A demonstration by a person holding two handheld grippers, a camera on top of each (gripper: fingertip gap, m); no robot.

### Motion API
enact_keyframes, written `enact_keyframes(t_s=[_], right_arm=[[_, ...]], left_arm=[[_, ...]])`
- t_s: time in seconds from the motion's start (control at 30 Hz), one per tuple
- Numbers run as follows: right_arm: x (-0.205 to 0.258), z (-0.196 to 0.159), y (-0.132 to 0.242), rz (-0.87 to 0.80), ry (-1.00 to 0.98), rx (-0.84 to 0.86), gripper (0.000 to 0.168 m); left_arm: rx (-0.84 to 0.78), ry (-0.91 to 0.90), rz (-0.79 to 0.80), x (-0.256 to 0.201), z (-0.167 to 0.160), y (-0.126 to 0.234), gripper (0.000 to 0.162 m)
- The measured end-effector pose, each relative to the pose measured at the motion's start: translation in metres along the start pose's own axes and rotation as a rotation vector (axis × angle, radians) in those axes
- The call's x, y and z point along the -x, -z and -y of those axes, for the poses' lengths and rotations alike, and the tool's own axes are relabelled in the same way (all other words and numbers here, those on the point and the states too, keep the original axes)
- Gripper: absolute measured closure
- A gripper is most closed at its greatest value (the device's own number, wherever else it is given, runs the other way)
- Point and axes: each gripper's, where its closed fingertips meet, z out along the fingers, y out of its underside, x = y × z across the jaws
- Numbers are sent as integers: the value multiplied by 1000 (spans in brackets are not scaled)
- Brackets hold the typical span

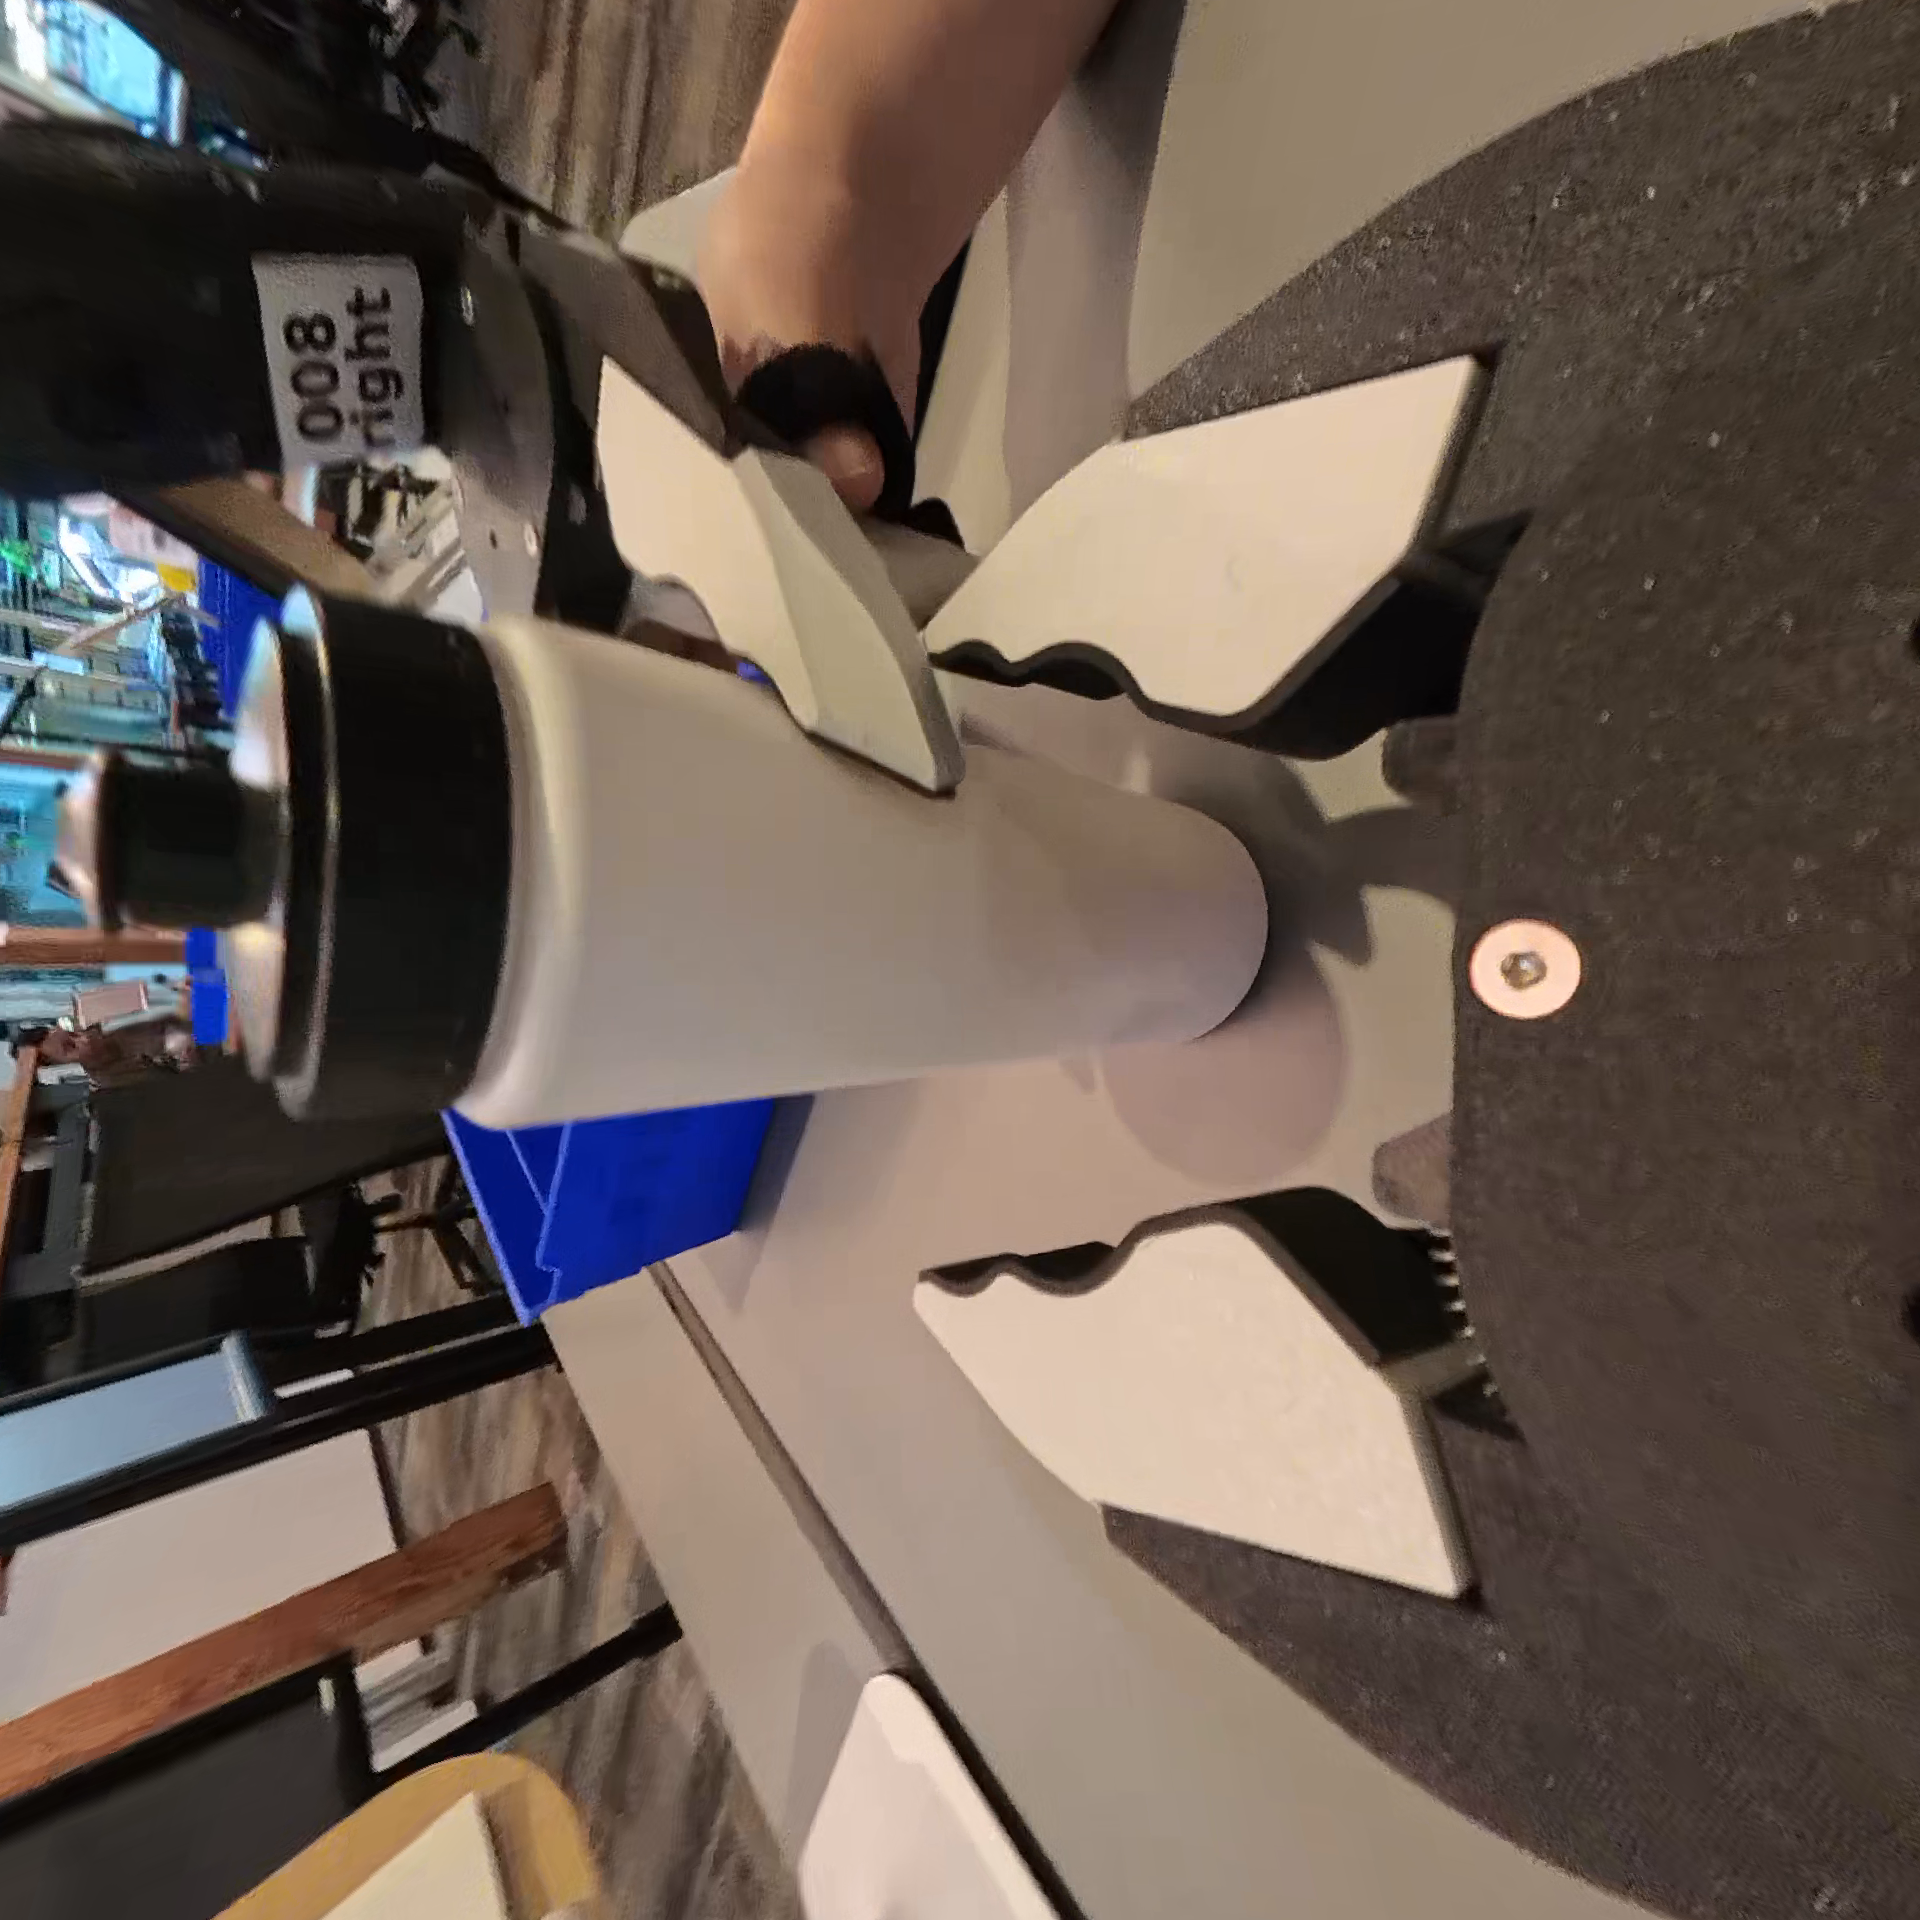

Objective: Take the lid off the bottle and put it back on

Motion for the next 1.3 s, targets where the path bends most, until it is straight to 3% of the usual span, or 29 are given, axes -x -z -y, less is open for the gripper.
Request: enact_keyframes(t_s=[0.2,0.5,0.7,0.9,1.0,1.13,1.3], right_arm=[[-13,-1,5,-44,-38,-23,82],[-16,-7,2,-11,-45,-18,91],[-26,51,32,17,-118,5,92],[-95,100,81,-179,-132,233,92],[-137,89,102,-260,-217,418,92],[-183,43,129,-350,-350,691,92],[-221,-13,145,-449,-486,865,92]], left_arm=[[-38,-159,-67,-17,15,9,58],[-156,-106,-118,-17,41,28,61],[-221,-55,-99,-5,59,43,63],[-208,-35,-111,-6,62,43,63],[-197,-46,-116,-9,61,43,63],[-191,-53,-123,-12,61,42,64],[-181,-57,-132,-16,59,41,64]])
